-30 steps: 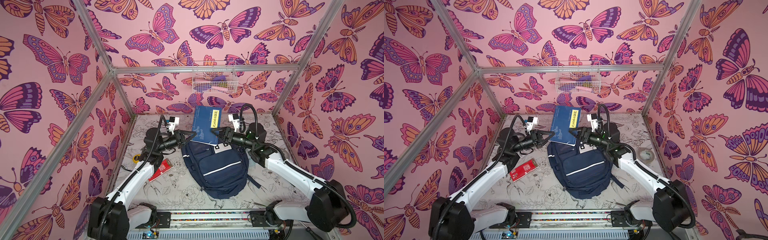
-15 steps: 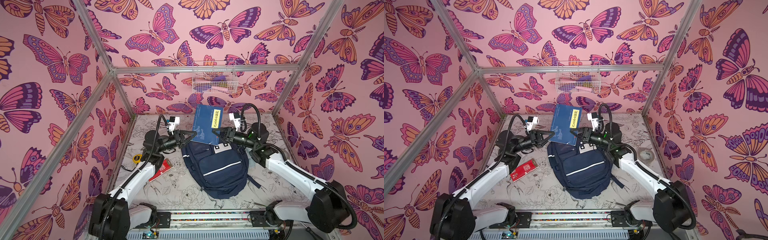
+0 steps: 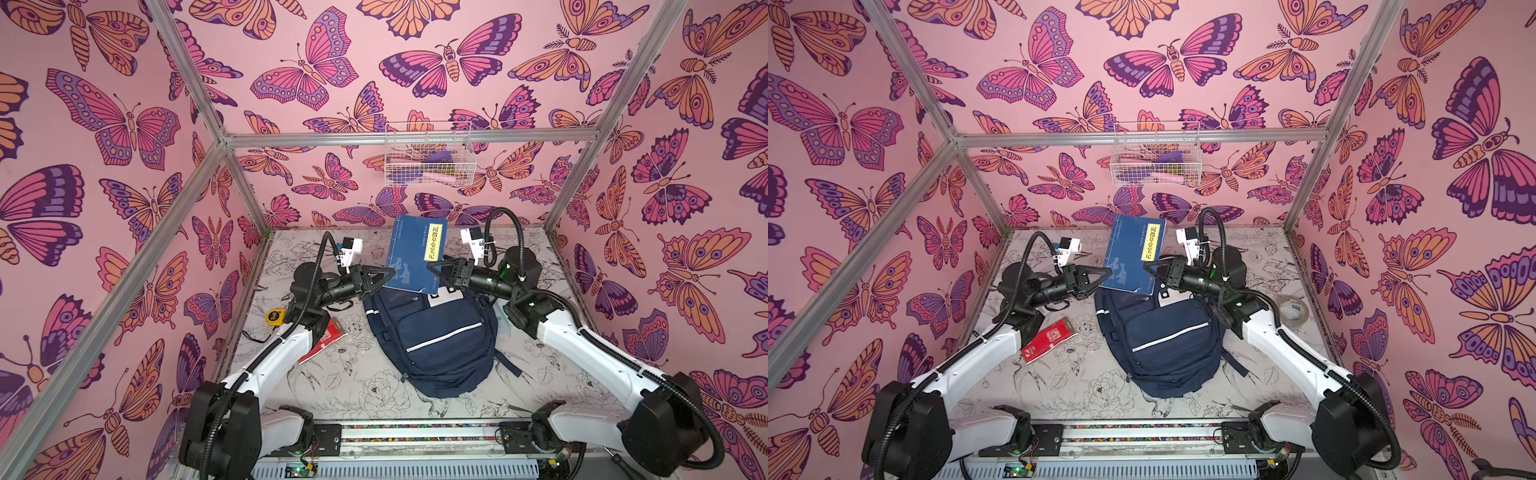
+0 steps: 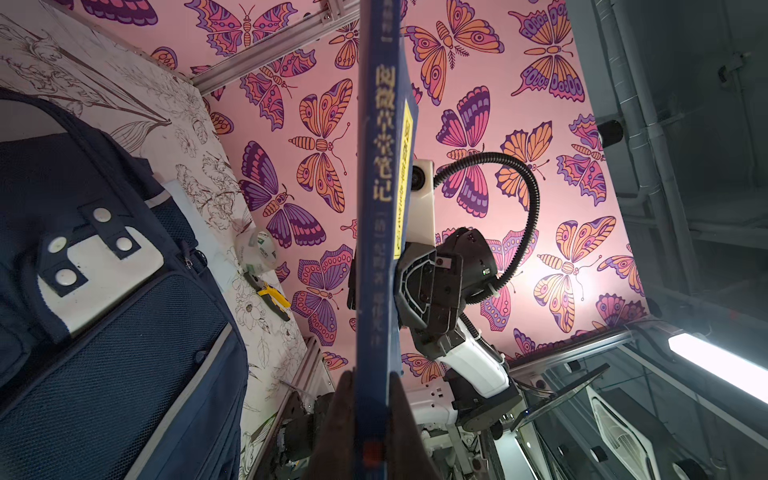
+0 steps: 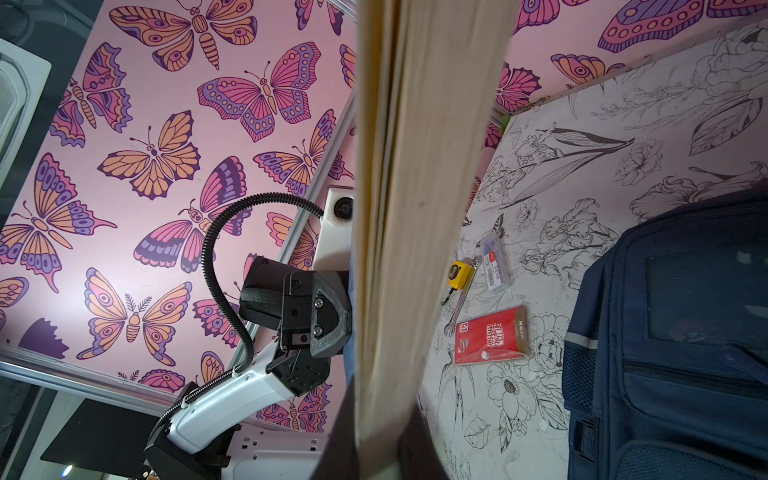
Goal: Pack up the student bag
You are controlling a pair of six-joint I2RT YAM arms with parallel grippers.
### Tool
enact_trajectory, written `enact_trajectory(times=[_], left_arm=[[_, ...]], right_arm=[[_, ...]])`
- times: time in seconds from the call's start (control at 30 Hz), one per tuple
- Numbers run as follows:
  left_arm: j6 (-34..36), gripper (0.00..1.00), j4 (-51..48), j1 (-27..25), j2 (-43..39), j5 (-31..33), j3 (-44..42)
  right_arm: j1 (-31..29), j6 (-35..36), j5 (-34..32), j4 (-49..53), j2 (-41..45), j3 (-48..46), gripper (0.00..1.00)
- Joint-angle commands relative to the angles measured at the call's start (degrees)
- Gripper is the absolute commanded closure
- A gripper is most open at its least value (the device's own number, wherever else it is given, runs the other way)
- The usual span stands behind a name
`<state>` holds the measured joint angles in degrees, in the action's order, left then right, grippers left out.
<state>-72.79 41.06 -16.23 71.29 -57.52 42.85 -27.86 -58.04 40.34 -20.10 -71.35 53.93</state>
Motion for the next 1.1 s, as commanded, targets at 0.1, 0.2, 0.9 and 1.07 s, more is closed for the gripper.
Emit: enact_trajectory(times=[0.1,0.2,0.9,1.07], left_arm=[[8.90,0.58,-9.98,-0.06,-1.33,-0.73,-0.39],[17.35,0.47,-19.75,-0.20,-4.76,1.11,1.08],[65.09,0.37,-68.88,-33.22,10.81,44.82,24.75],[67.90,0.35,-69.89,-39.76,19.07,48.99,28.61]], right_arm=[[0.26,5.44,-2.93,5.86,2.98,0.86,1.00],[0.26,8.89,-6.19,12.87,4.28,2.08,1.00],[7.02,15.73,-45.43,65.50,19.15,5.83,1.00],[12.87,14.21,-45.48,69.42,22.81,3.20,1.00]])
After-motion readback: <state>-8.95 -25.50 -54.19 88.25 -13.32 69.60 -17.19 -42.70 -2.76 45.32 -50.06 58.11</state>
